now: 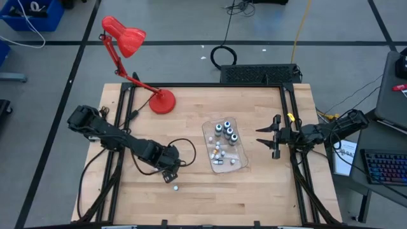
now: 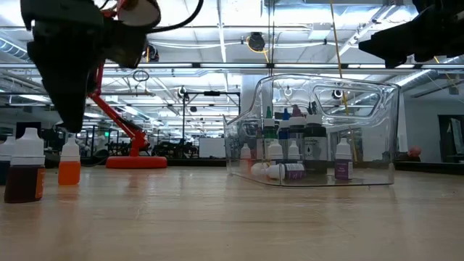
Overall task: Pick & Place food coloring
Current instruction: Put the orange food coloring bottle into the transparent container
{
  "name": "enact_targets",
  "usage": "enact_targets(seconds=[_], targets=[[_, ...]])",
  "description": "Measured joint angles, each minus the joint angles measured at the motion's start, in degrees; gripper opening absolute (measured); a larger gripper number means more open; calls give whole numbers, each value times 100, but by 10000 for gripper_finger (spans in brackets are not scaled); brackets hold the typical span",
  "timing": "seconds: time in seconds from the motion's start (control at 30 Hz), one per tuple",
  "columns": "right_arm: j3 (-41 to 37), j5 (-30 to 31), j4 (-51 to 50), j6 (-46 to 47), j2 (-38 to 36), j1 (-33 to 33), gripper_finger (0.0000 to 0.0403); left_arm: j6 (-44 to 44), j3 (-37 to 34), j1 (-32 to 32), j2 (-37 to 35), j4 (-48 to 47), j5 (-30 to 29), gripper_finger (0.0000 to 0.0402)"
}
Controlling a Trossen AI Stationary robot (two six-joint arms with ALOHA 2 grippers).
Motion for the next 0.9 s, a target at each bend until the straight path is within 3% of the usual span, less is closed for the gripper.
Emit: enact_targets(seconds=[0.5, 0.9], targets=[[-1, -1, 25, 44, 0, 0, 160, 28, -119, 4, 617, 48, 132, 241], [-1, -1, 30, 46, -2, 0, 160, 216, -119, 4, 647, 57, -66, 241]])
